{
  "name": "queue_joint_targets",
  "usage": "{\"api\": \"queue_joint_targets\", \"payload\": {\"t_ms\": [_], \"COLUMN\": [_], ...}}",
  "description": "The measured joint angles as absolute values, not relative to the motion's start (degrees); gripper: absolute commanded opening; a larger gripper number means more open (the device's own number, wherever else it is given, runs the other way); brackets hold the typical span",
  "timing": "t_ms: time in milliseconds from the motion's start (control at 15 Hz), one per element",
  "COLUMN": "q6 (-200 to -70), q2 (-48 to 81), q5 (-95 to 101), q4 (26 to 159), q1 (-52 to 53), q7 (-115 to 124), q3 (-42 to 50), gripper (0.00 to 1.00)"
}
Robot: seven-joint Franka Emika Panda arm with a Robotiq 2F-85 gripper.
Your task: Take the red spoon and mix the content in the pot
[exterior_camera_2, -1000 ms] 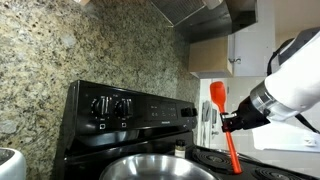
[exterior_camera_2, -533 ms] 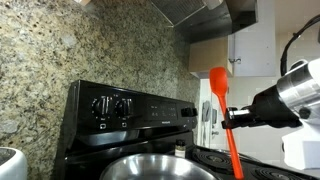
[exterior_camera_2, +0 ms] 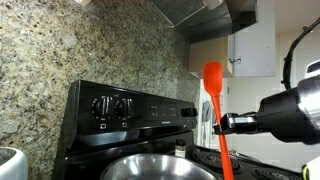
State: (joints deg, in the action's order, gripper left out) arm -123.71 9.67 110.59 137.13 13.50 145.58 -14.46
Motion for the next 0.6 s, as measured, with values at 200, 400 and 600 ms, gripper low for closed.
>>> {"api": "queue_joint_targets", "payload": {"t_ms": [200,400,600], "q6": [-123.7,-123.7,-123.7], "q2": [9.9,10.1,11.2], "q5": [110.7,110.7,111.6], "q4": [137.0,137.0,136.9], "q1": [13.5,13.3,12.9], "q7": [145.6,145.6,145.6], "q3": [-14.5,-14.4,-14.2], "gripper": [0.04,0.04,0.04]}}
